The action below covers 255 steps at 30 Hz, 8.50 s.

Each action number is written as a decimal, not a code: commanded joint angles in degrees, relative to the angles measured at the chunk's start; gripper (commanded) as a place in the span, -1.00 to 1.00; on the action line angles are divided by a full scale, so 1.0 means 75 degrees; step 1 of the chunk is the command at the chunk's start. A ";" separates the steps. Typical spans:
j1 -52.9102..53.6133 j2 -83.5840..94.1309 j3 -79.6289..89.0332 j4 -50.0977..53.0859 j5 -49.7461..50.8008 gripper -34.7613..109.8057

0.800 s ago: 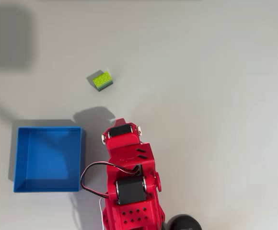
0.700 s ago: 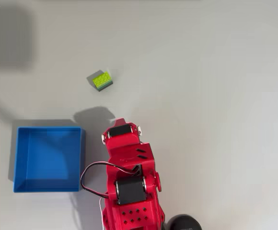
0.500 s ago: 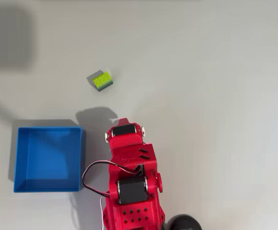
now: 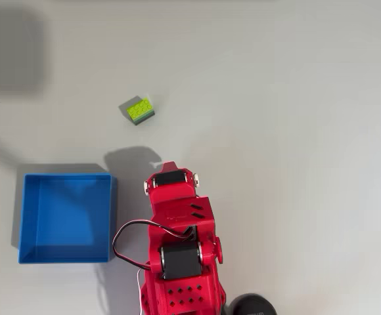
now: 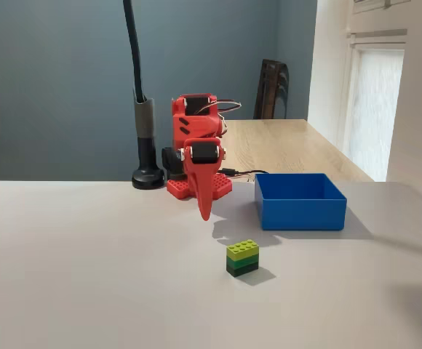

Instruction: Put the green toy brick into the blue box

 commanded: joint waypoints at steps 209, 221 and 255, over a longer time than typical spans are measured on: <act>-0.6961 -1.1227 -0.9574 0.3609 -0.0387 -0.52; -0.7020 -1.1227 -0.9762 0.3621 -0.0691 -0.22; -0.2203 -1.0980 -1.2891 0.5098 -0.0598 -0.52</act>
